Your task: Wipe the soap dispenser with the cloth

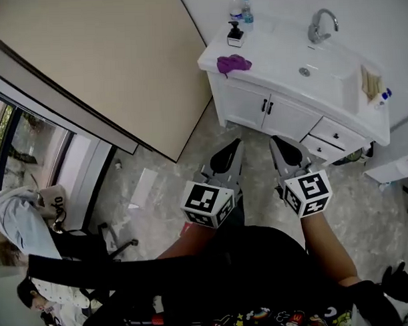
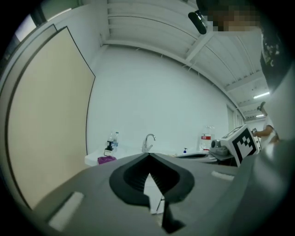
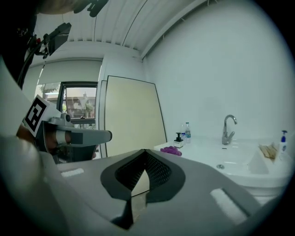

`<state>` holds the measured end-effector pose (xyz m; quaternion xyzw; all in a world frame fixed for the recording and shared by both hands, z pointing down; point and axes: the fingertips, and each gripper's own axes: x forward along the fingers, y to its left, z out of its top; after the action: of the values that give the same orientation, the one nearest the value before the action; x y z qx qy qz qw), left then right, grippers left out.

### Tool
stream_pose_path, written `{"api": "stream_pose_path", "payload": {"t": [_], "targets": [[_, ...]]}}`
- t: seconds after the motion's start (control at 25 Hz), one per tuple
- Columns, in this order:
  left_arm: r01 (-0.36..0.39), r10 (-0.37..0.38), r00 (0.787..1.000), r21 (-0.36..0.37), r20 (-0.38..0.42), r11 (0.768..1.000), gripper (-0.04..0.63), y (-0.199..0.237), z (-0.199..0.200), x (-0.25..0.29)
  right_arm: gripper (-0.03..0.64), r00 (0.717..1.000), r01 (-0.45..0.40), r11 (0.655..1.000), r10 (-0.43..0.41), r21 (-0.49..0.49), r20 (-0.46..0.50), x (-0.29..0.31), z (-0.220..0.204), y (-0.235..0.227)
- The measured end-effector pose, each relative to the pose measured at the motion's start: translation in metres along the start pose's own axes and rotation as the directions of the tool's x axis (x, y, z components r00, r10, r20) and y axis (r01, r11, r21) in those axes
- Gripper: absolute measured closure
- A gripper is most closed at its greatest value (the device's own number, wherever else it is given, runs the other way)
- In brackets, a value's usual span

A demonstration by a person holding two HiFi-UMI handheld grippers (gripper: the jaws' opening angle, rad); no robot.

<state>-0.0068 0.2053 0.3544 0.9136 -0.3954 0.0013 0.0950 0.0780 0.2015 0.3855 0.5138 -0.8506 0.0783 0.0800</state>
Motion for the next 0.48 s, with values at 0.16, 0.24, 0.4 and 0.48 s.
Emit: {"api": "stream_pose_path", "payload": {"t": [0.16, 0.24, 0.4, 0.48], "targets": [[0.056, -0.056, 0.998, 0.019, 0.006, 0.998, 0.595, 0.114, 0.050, 0.112, 0.594, 0.999, 0.039, 0.999, -0.038, 0.032, -0.027, 0.136, 0.037, -0.061], [0.085, -0.085, 0.996, 0.032, 0.003, 0.996, 0.595, 0.154, 0.073, 0.158, 0.592, 0.997, 0.043, 0.999, -0.041, 0.032, -0.059, 0.189, 0.053, -0.083], [0.128, -0.128, 0.991, 0.006, -0.041, 0.992, 0.595, 0.207, 0.084, 0.225, 0.558, 0.991, 0.009, 0.999, -0.015, -0.042, -0.137, 0.274, 0.064, -0.115], [0.131, -0.132, 0.989, -0.014, -0.072, 0.991, 0.595, 0.226, 0.079, 0.246, 0.526, 0.979, -0.028, 0.998, 0.017, -0.048, -0.202, 0.309, 0.051, -0.126]]}}
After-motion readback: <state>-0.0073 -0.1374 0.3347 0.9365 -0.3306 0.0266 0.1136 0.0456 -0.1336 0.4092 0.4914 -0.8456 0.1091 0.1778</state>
